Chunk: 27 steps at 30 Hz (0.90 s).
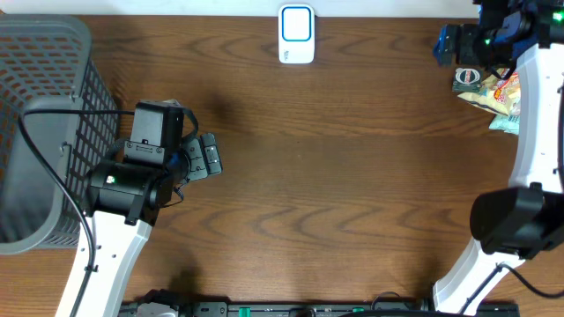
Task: Scan the item barcode
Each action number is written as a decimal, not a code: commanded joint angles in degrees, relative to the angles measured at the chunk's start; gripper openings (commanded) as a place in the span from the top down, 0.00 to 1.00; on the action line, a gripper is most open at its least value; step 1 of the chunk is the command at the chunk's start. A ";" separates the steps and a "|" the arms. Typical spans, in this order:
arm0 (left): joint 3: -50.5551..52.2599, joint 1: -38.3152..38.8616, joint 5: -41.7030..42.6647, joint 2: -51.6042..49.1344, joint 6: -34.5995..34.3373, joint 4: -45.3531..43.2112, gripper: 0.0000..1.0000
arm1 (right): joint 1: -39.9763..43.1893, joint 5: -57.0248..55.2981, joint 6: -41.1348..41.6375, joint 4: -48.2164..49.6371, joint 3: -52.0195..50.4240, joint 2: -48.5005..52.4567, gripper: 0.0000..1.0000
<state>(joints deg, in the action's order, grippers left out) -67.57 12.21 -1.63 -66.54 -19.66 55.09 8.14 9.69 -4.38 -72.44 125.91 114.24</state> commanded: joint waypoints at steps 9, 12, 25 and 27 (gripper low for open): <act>-0.52 -0.09 0.09 -0.11 -0.52 -0.02 0.02 | -0.98 3.15 -1.07 -8.83 0.31 -5.79 0.01; -0.50 -0.09 0.09 -0.11 -0.52 -0.02 0.02 | -1.53 4.63 -2.62 -10.10 -0.50 -8.76 0.01; -0.52 -0.09 0.09 -0.11 -0.52 -0.02 0.02 | -5.27 3.98 -4.26 -5.57 -22.86 -33.53 0.01; -0.50 -0.09 0.09 -0.11 -0.52 -0.02 0.02 | -5.25 4.02 -3.87 -3.80 -29.18 -40.11 0.01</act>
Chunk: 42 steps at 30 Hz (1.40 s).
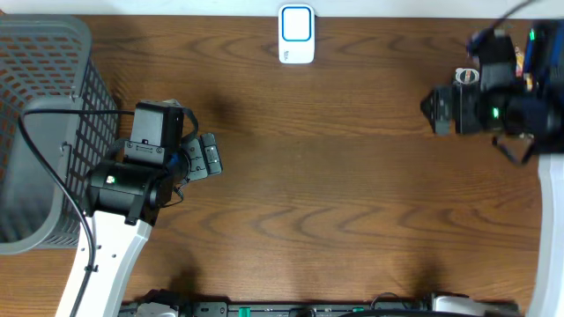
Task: Scan the item barcode
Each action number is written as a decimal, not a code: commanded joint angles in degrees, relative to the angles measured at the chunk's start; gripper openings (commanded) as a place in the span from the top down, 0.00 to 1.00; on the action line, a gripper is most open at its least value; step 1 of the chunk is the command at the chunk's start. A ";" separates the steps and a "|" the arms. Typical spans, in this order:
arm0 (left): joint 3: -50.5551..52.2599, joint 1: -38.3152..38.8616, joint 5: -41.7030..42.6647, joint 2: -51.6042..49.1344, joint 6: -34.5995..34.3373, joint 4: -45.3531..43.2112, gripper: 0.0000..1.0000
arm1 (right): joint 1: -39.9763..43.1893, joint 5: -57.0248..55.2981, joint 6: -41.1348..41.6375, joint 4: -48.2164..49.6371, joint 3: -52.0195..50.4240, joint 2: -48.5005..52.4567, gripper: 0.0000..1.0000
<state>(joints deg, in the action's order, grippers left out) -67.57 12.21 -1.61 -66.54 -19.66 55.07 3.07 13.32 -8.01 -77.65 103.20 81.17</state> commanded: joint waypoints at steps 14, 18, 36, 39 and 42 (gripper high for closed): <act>-0.50 -0.09 0.07 -0.11 -0.52 0.00 0.02 | -0.17 0.76 1.18 -4.28 -21.42 -32.72 0.01; -0.50 -0.09 0.09 -0.11 -0.52 0.00 0.02 | -0.17 0.79 1.20 -12.52 -21.42 -35.08 0.01; -0.50 -0.09 0.07 -0.11 -0.52 0.00 0.02 | -0.17 0.74 8.35 -19.47 -21.46 -35.67 0.01; -0.50 -0.09 0.07 -0.11 -0.52 0.00 0.03 | -0.17 0.74 8.35 -19.47 -21.46 -35.67 0.01; -0.52 -0.09 0.07 -0.11 -0.52 0.00 0.02 | -0.17 0.76 8.35 -19.47 -21.46 -35.67 0.01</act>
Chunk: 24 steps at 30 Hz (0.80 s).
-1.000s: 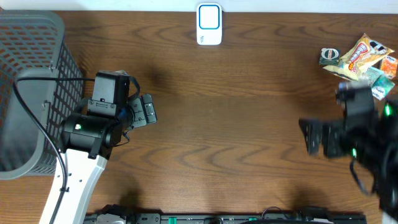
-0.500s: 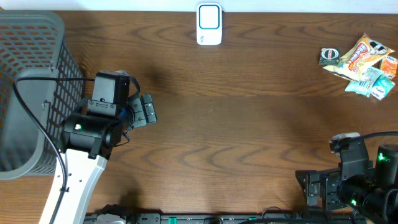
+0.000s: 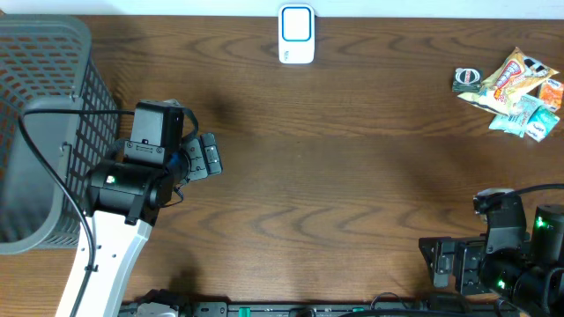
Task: Scan the item barcode
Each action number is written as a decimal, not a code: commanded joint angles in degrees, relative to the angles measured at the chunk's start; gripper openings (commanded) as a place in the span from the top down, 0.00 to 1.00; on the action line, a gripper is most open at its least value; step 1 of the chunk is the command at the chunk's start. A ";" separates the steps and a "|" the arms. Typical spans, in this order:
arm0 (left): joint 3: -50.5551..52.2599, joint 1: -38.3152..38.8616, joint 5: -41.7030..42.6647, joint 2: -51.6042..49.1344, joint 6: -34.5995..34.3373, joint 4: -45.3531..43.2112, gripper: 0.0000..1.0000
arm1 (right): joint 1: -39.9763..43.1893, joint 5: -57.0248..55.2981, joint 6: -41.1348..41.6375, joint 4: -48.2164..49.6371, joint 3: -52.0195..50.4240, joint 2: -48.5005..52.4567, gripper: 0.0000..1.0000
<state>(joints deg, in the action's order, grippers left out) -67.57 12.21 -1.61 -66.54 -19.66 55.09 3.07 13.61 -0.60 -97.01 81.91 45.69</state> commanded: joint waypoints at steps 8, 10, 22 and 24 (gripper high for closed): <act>-0.50 -0.09 0.09 -0.11 -0.52 -0.02 0.02 | -0.17 0.02 0.76 -0.07 -0.17 -0.20 0.01; -0.50 -0.09 0.07 -0.11 -0.52 -0.02 0.02 | -0.17 -0.22 0.48 0.15 -0.22 -0.24 0.01; -0.50 -0.09 0.09 -0.11 -0.52 -0.02 0.02 | -0.17 -0.48 -4.17 17.94 -8.33 -5.42 0.01; -0.50 -0.09 0.07 -0.11 -0.52 -0.02 0.02 | -0.17 0.09 -4.20 20.63 -10.73 -6.93 0.01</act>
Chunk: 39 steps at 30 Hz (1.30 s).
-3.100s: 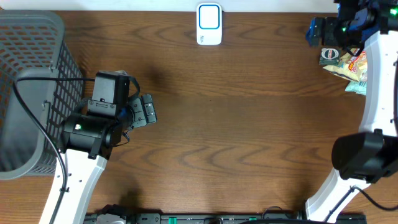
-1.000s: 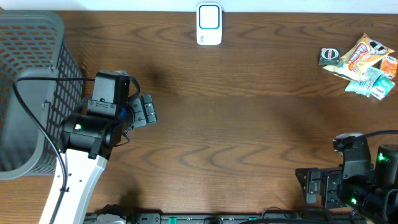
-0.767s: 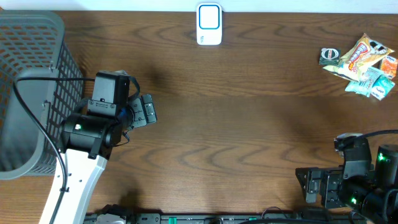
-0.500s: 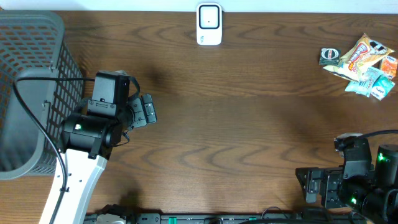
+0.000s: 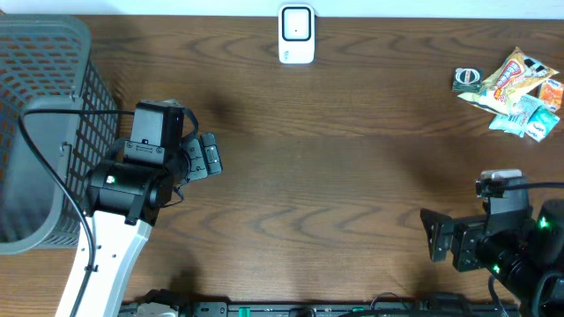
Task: Scan the item barcode
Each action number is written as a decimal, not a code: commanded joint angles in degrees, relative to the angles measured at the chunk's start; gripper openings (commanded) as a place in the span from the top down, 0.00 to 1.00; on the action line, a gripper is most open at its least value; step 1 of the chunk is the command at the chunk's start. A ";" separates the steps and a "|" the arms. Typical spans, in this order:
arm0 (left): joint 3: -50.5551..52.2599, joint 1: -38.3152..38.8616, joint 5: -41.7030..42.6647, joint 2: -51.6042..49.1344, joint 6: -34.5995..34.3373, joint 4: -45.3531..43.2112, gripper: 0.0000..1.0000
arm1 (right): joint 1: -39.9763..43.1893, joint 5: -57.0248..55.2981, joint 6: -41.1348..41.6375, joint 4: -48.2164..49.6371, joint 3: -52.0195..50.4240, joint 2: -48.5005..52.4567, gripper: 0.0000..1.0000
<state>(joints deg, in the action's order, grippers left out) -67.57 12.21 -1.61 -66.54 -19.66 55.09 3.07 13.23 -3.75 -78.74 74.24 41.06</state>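
Note:
The white barcode scanner (image 5: pixel 296 34) stands at the table's far edge in the middle, its screen pale grey. A pile of snack packets (image 5: pixel 514 92) lies at the far right. My right gripper (image 5: pixel 435 237) is low at the near right, far from the pile, pointing left, open with nothing in it. My left gripper (image 5: pixel 210 156) rests at the left beside the basket, its fingers slightly apart and empty.
A tall grey mesh basket (image 5: pixel 40 97) fills the left edge, with a black cable (image 5: pixel 53 176) running across it to the left arm. A small round dark item (image 5: pixel 467 78) lies at the left end of the snack pile.
My right gripper has shifted slightly up and to the right near the front edge. The scanner's screen has gone from blue to pale grey. The left arm and the snacks are unchanged.
My right gripper was first over the snack pile at the far right. Then it was left of the pile, covering part of it. Then it was down at the near right with the pile lying uncovered, where it still is. The left arm never moved.

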 commanded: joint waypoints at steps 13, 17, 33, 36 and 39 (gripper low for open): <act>-0.50 -0.09 0.07 -0.11 -0.52 -0.02 0.02 | -2.49 3.69 -1.77 24.48 -24.28 -14.21 0.01; -0.50 -0.09 0.07 -0.11 -0.52 -0.02 0.02 | -3.50 3.89 -2.12 32.48 -32.04 -18.71 0.01; -0.52 -0.09 0.07 -0.11 -0.52 -0.02 0.02 | -3.50 4.26 -2.14 56.37 -54.25 -32.26 0.01; -0.52 -0.09 0.07 -0.11 -0.52 -0.02 0.02 | -3.50 4.26 -2.12 61.18 -57.33 -32.37 0.01; -0.52 -0.09 0.07 -0.11 -0.52 -0.02 0.02 | -3.50 4.26 -2.12 65.70 -60.50 -32.92 0.01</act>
<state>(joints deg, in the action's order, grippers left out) -67.57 12.21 -1.61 -66.54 -19.66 55.09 0.08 17.17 -5.32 -15.44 16.40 9.13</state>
